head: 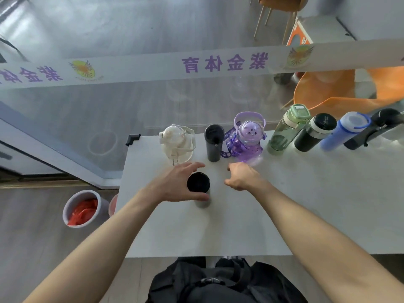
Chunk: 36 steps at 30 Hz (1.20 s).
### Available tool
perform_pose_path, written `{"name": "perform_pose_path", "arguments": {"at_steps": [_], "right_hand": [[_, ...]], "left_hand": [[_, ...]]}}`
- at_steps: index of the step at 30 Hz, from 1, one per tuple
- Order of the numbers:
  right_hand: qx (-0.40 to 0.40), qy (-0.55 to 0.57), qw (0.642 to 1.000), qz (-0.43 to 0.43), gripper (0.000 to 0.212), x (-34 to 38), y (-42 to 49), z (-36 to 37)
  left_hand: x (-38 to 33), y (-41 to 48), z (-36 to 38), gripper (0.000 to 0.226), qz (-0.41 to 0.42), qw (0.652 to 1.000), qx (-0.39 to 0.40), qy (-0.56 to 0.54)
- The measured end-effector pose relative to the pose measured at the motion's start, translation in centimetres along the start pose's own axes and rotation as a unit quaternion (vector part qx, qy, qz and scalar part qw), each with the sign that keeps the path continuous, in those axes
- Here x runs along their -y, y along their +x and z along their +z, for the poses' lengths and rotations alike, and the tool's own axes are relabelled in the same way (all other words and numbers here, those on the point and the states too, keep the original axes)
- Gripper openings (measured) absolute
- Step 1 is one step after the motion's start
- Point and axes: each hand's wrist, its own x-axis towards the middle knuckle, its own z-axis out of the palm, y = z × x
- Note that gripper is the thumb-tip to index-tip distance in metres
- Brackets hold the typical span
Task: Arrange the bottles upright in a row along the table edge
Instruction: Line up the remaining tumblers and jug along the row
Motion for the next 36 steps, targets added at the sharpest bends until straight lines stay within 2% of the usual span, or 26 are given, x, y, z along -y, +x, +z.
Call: {"name": "perform_pose_path", "arguments": {"at_steps": [1, 5, 7, 12, 20, 26, 36], "right_hand": [[-0.001, 0.000, 1.000, -0.003, 0.059, 0.0, -0.1, 0.2], [-0.001, 0.003, 1.000, -0.009, 0.058, 0.4, -0.4, 0.7], [-0.001, 0.001, 1.000, -0.016, 0.058, 0.9, -0.3, 0.7], [-0.008, -0.003, 0.999, -0.038, 0.058, 4.3, 0.4, 0.9], [-0.013, -0.003, 0.998, -0.065, 0.056, 11.9, 1.4, 2.0], [-0.013, 0.013, 0.999, -0.047, 0.059, 14.6, 2.0, 3.1], [-0.001, 0.014, 1.000, -0.004, 0.058, 15.0, 2.2, 3.8]], "left_hand": [[-0.1, -0.1, 0.9, 0.101, 0.010, 1.000, 0.006, 0.001], [0.7, -0.1, 2.6, 0.066, 0.022, 0.999, -0.027, -0.025], [1.6, -0.6, 2.4, 0.063, 0.014, 0.999, -0.039, -0.020], [6.0, -3.4, 0.9, 0.064, -0.053, 0.998, -0.041, 0.000], [15.6, -5.1, -3.8, 0.071, -0.189, 0.975, -0.114, -0.022], [18.6, -1.0, -7.0, 0.086, -0.209, 0.964, -0.156, -0.054], [20.8, 3.4, -8.9, 0.087, -0.210, 0.963, -0.162, -0.045]]}}
